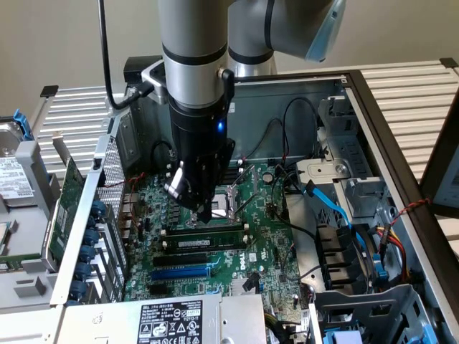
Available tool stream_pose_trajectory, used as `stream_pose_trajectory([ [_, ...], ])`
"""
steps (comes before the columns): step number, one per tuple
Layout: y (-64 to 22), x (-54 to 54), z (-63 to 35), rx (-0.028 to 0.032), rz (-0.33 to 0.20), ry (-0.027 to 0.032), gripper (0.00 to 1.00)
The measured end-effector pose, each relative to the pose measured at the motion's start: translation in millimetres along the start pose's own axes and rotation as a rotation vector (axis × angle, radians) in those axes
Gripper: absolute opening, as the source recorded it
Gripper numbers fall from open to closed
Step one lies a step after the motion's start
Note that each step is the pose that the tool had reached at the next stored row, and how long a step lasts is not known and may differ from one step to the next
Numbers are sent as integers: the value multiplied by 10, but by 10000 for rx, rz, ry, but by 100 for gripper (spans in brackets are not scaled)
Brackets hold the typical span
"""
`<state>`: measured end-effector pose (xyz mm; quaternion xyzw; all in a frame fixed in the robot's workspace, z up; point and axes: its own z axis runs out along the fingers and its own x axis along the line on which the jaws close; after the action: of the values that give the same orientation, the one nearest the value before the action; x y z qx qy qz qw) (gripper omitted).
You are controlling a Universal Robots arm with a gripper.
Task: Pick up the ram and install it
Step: 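Press down the ram until it locks into place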
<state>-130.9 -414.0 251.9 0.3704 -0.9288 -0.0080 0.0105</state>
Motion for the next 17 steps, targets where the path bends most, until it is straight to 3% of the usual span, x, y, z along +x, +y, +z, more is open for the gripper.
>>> stream_pose_trajectory([
  [17,0,0,0,-29,2430,-52,11],
])
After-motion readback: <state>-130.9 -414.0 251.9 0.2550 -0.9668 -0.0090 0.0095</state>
